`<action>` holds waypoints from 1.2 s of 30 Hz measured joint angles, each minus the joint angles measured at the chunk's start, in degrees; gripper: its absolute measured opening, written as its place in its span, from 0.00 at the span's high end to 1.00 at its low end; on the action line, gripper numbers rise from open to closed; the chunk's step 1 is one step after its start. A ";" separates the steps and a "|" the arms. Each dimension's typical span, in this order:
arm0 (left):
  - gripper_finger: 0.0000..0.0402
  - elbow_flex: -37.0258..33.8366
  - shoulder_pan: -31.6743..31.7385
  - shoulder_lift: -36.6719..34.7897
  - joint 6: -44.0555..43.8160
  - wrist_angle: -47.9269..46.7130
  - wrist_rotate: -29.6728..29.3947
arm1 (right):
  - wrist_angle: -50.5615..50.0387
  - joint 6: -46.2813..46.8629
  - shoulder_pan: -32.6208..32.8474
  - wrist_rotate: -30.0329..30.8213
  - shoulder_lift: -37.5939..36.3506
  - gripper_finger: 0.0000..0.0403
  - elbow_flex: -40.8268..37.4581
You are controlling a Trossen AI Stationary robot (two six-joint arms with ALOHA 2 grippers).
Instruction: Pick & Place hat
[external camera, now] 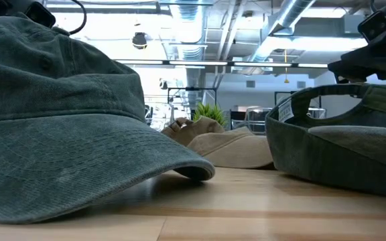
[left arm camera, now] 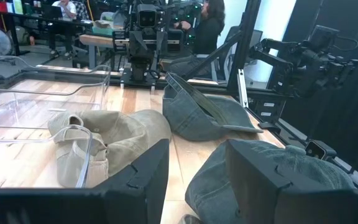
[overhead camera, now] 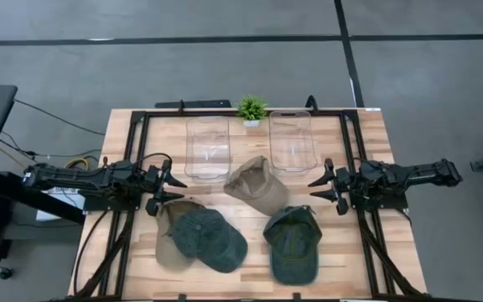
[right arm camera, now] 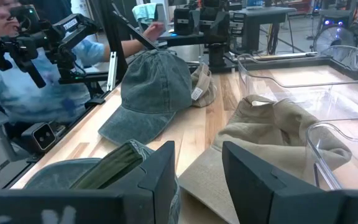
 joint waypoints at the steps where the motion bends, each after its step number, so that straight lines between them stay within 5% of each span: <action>1: 0.61 0.00 0.01 -0.01 -0.02 0.00 0.01 | 0.00 -0.01 -0.01 -0.01 0.00 0.69 0.00; 36: 0.61 0.02 0.02 0.01 -0.02 0.00 -0.01 | 0.98 -1.08 -0.03 0.08 0.00 0.69 0.00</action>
